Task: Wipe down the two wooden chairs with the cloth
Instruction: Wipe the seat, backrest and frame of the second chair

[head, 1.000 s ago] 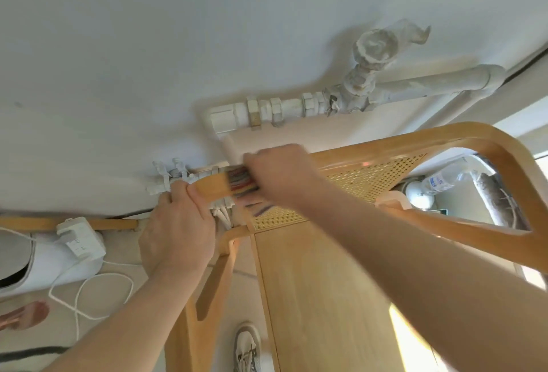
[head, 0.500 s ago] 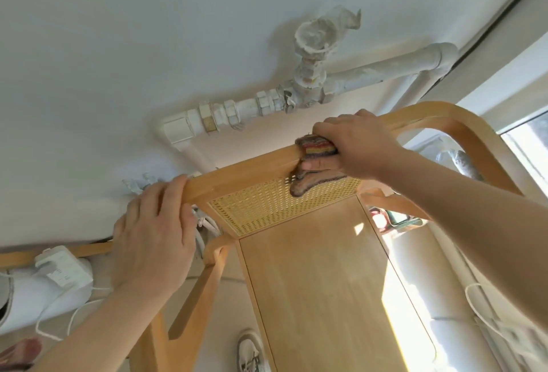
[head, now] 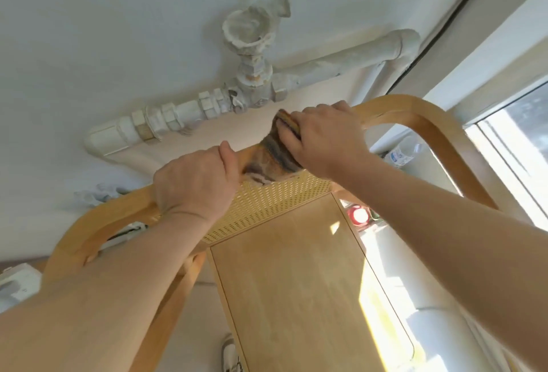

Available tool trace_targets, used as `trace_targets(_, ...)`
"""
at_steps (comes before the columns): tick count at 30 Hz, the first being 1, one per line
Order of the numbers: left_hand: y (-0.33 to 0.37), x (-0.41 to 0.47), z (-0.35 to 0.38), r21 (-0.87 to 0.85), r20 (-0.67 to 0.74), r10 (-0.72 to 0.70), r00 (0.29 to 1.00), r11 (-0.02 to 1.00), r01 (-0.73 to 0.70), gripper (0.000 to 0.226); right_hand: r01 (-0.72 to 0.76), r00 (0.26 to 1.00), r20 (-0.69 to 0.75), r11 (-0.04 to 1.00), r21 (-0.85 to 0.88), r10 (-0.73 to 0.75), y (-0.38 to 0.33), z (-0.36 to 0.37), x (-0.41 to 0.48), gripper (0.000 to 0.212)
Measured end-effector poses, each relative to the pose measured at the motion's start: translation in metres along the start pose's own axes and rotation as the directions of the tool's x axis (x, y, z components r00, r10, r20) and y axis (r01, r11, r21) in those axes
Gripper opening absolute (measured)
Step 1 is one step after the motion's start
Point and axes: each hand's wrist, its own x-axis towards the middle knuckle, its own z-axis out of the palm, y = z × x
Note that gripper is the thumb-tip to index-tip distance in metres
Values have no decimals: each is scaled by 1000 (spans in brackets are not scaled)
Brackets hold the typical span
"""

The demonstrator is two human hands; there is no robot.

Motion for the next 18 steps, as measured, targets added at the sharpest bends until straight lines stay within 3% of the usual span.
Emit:
trace_targets(3, 2, 0, -2, -7, 12, -12, 1000, 1000, 12, 52, -273, 961, -44, 961, -39, 271, 75, -10, -8, 48)
trace_targets(6, 4, 3, -2, -13, 25, -19, 1000, 1000, 19, 54, -578, 816, -25, 814, -47, 578, 96, -15, -4, 47)
trace_targets(8, 6, 2, 0, -13, 36, -23, 999, 1000, 23, 57, -545, 838, -42, 834, -87, 544, 60, -12, 6, 49)
trace_targets(11, 6, 3, -2, -28, 8, -24, 1000, 999, 25, 52, -257, 967, 20, 965, 58, 256, -38, -4, 16, 50)
trace_targets(13, 7, 3, -4, -11, 40, -33, 999, 999, 33, 46, -122, 991, 70, 988, 99, 115, -72, -5, 15, 51)
trace_targets(15, 6, 1, -5, -12, 17, -23, 1000, 1000, 23, 46, -92, 992, 92, 993, 72, 85, -54, -3, 11, 52)
trace_targets(18, 5, 3, -1, -41, -25, -10, 1000, 999, 9, 55, -211, 977, 34, 977, 30, 210, 20, -8, 1, 46)
